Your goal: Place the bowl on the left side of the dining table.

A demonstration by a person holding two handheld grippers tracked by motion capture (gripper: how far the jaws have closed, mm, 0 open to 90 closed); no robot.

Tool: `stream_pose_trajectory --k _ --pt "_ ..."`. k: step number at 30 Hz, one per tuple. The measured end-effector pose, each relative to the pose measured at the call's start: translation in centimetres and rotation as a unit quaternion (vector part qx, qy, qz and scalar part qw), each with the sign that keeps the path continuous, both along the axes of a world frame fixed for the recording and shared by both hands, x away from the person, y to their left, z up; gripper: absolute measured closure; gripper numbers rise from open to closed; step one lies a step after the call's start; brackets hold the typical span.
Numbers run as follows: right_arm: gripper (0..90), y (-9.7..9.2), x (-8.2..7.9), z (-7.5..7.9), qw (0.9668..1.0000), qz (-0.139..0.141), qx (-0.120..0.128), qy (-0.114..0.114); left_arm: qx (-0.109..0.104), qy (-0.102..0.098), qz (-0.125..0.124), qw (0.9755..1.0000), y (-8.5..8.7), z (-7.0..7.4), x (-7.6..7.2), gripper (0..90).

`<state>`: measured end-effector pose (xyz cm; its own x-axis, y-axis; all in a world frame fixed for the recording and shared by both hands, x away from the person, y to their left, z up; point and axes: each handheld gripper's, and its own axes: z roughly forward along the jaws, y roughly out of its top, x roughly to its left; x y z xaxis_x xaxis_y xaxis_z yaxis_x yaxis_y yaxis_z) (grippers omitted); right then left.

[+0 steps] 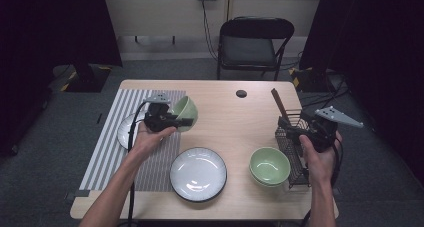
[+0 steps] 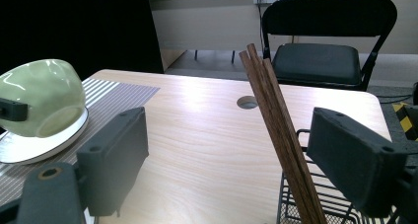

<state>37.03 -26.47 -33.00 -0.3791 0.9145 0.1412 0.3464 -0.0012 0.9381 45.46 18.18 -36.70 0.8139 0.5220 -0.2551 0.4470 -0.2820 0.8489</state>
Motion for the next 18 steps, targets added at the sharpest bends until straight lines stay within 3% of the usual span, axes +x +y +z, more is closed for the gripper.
stream_pose_trajectory --k 10,18 --pt "15.3 0.2 0.2 -0.2 1.0 0.002 -0.004 0.005 0.016 0.007 0.036 0.9992 2.9 -0.6 0.6 83.7" --pt "15.3 -0.1 0.2 -0.1 1.0 0.0 -0.001 0.004 0.027 0.018 0.082 0.9961 5.6 -1.3 1.2 83.7"
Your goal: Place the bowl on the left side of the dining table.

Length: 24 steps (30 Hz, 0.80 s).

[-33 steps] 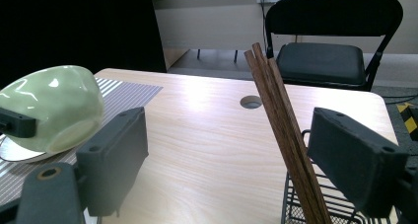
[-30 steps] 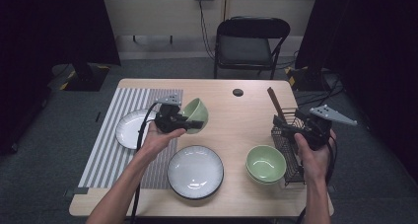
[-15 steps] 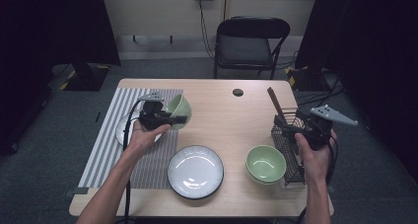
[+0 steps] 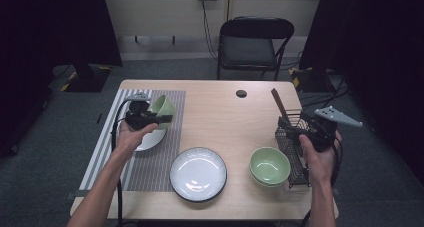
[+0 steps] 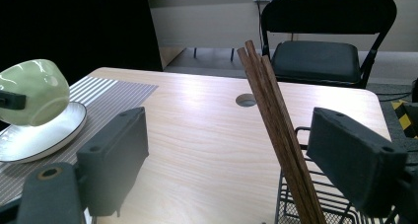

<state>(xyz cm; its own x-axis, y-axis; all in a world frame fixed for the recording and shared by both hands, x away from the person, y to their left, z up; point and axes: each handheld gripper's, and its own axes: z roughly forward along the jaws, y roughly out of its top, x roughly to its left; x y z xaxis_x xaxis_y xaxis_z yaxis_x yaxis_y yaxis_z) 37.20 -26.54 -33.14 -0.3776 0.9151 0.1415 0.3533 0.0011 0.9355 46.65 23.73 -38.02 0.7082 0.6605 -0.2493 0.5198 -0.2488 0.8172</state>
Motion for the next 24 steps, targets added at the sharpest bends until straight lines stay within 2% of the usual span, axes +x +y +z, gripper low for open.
stream_pose_trajectory --k 5,10,13,18,19,20,23,24 --pt "15.3 0.0 0.0 0.0 1.0 -0.001 0.0 0.0 0.007 0.007 0.029 0.9995 1.4 -0.6 0.2 83.7" --pt "15.2 0.3 0.1 -0.1 1.0 0.003 -0.004 0.005 0.008 0.004 0.053 0.9986 2.8 -1.3 0.3 83.6" --pt "15.2 0.5 0.1 -0.2 0.9999 0.004 -0.007 0.006 0.02 0.004 0.068 0.9975 3.4 -1.7 0.3 83.7" --pt "15.2 0.4 0.1 -0.2 1.0 0.003 -0.006 0.006 0.025 0.012 0.076 0.9967 4.5 -2.6 0.4 83.6" --pt "15.2 0.4 0.1 -0.2 1.0 0.002 -0.006 0.006 0.016 0.014 0.077 0.9968 4.8 -2.9 0.4 83.6" --pt "15.2 0.3 0.1 -0.2 1.0 0.002 -0.002 0.007 0.016 0.017 0.075 0.9969 5.0 -3.1 0.3 83.6" --pt "15.2 0.2 0.1 -0.2 1.0 0.003 -0.001 0.008 0.035 0.018 0.078 0.9962 5.2 -3.7 0.2 83.6" --pt "15.2 0.3 0.1 -0.2 1.0 0.002 -0.002 0.009 0.036 0.021 0.077 0.9961 5.4 -3.8 0.2 83.6"
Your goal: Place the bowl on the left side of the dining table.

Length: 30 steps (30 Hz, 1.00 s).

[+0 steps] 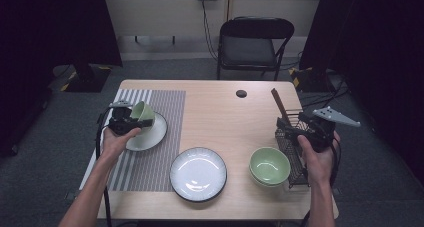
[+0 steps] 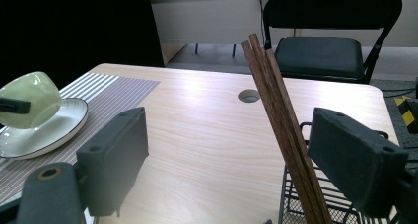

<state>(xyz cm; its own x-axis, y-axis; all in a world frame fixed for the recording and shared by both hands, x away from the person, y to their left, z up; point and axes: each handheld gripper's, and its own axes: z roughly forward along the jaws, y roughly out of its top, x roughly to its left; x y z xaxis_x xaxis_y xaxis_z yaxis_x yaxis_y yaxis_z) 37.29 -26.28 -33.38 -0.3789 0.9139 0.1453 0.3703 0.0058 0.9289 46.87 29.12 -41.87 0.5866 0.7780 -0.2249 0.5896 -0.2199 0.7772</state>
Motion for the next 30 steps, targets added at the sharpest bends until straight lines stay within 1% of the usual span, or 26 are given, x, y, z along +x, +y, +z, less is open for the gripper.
stream_pose_trajectory --k 1,4,7,10,11,12,14,16,18,23,26,28,29,30 --pt "15.2 0.0 0.0 0.0 1.0 0.001 0.0 0.0 -0.001 0.004 0.0 1.0 0.1 -0.2 0.0 83.6" --pt "15.1 0.1 0.0 0.0 1.0 0.003 0.0 0.0 0.008 0.007 0.003 0.9999 0.4 -0.6 0.0 83.6" --pt "15.1 0.1 0.0 0.0 1.0 0.003 0.0 0.0 0.006 0.01 0.003 0.9999 0.7 -1.0 -0.1 83.6" --pt "15.2 0.0 0.0 0.0 1.0 0.001 0.0 0.0 0.012 0.015 0.005 0.9998 0.9 -1.6 -0.1 83.5" --pt "15.1 0.0 0.0 0.0 1.0 0.001 0.0 0.0 0.011 0.013 0.007 0.9998 1.1 -1.8 -0.2 83.5" --pt "15.2 0.0 0.0 0.0 1.0 0.002 0.0 -0.001 0.005 0.012 0.007 0.9999 1.2 -1.8 -0.2 83.5" --pt "15.1 0.0 0.0 0.0 1.0 0.002 0.003 0.0 0.008 0.012 0.005 0.9999 1.2 -1.8 -0.2 83.5" --pt "15.1 0.0 0.1 -0.1 1.0 0.003 0.002 0.003 0.016 0.008 0.001 0.9998 1.1 -1.8 -0.3 83.3" --pt "15.1 0.1 0.1 -0.2 1.0 0.004 0.001 0.005 0.016 0.007 0.002 0.9998 1.0 -1.8 -0.2 83.0" --pt "15.1 -0.1 0.0 -0.2 1.0 0.003 0.004 0.004 0.022 0.004 -0.016 0.9996 0.4 -1.9 -0.3 81.9" --pt "15.1 -0.3 0.1 -0.2 1.0 0.001 0.006 0.005 0.033 0.008 -0.033 0.9989 -0.5 -2.0 -0.3 80.0" --pt "15.0 -0.3 0.1 -0.2 1.0 0.002 0.006 0.004 0.049 0.009 -0.043 0.9978 -1.1 -2.3 -0.3 80.6" --pt "15.0 -0.3 0.0 -0.2 1.0 0.002 0.007 0.004 0.057 0.009 -0.046 0.9973 -1.4 -2.5 -0.3 80.8" --pt "15.1 -0.4 0.0 -0.2 1.0 0.001 0.008 0.003 0.059 0.007 -0.042 0.9974 -1.6 -2.5 -0.4 80.4"
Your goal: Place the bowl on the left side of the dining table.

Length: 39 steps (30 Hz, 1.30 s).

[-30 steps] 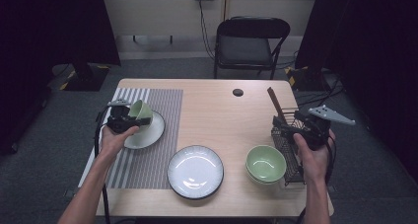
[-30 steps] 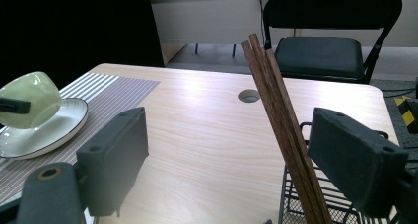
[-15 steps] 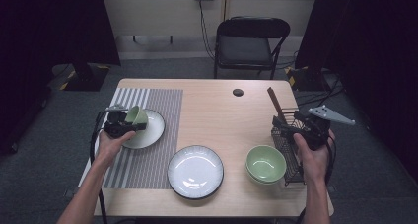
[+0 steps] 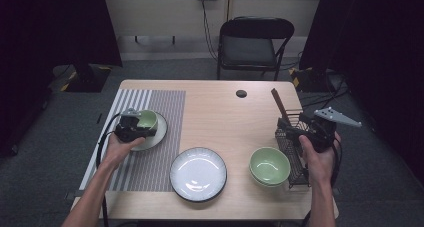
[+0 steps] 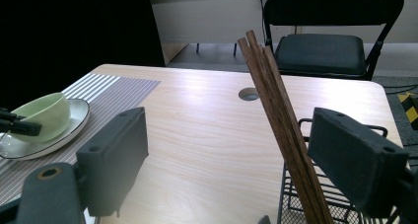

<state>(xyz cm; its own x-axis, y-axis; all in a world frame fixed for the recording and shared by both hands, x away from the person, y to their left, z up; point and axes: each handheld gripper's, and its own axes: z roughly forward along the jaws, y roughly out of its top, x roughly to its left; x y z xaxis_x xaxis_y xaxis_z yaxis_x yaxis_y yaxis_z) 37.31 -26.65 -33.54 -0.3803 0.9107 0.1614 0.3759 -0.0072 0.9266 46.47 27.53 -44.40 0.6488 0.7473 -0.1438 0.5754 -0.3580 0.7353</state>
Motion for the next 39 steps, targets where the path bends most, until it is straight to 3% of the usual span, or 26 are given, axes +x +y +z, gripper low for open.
stream_pose_trajectory --k 6,11,18,20,21,24,29,39 --pt "15.1 -0.1 0.0 0.1 1.0 -0.002 0.001 -0.001 -0.007 0.005 -0.005 1.0 0.2 -0.1 0.0 79.3" --pt "15.1 0.0 0.0 0.1 1.0 -0.002 -0.001 -0.001 -0.024 0.005 0.01 0.9996 0.7 -0.5 -0.1 78.4" --pt "15.1 0.2 0.1 -0.1 1.0 0.0 -0.004 0.003 -0.024 0.006 0.009 0.9996 1.3 -0.5 -0.4 74.5" --pt "15.1 0.2 0.0 0.0 1.0 -0.001 -0.004 0.002 -0.025 0.002 0.008 0.9996 1.4 -0.6 -0.6 75.0" --pt "15.1 0.1 0.1 0.0 1.0 -0.001 -0.003 0.002 -0.013 0.0 0.009 0.9999 1.3 -0.6 -0.7 75.5" --pt "15.1 0.1 0.1 -0.1 1.0 0.0 -0.003 0.003 -0.024 0.003 0.006 0.9997 1.5 -0.5 -0.8 76.7" --pt "15.1 0.2 0.0 -0.1 1.0 -0.001 -0.005 0.002 -0.022 0.001 0.004 0.9997 1.5 -0.4 -1.0 79.2" --pt "15.1 0.3 0.2 -0.2 1.0 0.001 -0.007 0.005 -0.051 0.006 0.001 0.9987 1.9 -0.8 -0.8 78.4"
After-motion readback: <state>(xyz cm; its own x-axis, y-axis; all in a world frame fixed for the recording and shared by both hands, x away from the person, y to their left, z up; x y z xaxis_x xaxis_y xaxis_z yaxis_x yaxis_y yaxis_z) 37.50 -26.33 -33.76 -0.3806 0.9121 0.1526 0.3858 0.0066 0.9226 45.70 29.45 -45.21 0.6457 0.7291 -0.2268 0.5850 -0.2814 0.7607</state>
